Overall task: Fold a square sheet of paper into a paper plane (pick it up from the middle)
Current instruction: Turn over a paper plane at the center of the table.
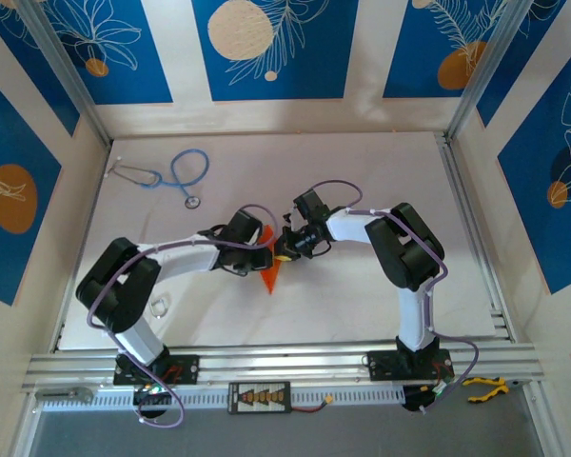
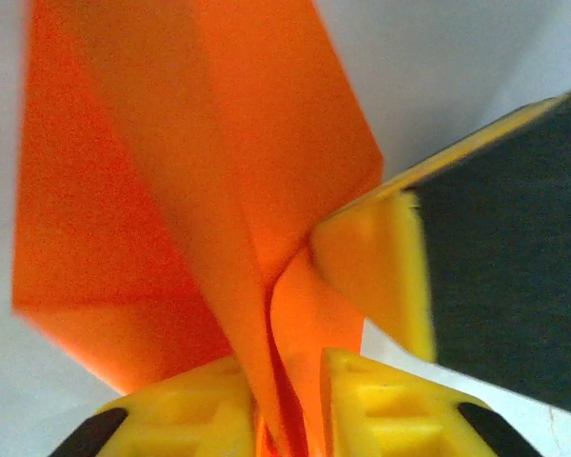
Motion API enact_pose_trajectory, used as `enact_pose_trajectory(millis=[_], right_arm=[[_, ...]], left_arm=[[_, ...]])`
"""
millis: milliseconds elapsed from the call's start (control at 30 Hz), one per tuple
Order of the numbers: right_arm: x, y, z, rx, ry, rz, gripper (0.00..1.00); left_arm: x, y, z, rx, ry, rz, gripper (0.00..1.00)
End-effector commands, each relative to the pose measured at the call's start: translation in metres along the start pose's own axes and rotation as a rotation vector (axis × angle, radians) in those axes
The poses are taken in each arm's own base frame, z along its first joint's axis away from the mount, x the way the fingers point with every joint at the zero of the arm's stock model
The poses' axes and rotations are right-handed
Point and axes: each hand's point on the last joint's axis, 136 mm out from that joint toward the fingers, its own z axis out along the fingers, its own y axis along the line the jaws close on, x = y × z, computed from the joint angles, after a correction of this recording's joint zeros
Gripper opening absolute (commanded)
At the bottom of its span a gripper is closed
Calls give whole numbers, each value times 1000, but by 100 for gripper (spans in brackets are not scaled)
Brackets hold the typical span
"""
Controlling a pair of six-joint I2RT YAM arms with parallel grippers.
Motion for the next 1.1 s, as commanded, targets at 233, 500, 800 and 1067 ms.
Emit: enact_pose_trajectory(millis=[233, 500, 800, 1067], right_arm=[[4, -7, -1, -33, 19, 51, 8], [2, -4, -18, -72, -14, 58, 11], [12, -19, -74, -57, -133, 75, 16], [34, -45, -93, -11, -200, 124, 17]], left_arm=[[15, 11, 13, -230, 83, 120, 16], [13, 12, 12, -272, 92, 107, 7], [8, 28, -12, -434, 148, 211, 1], [6, 33, -6, -579, 225, 305, 0]])
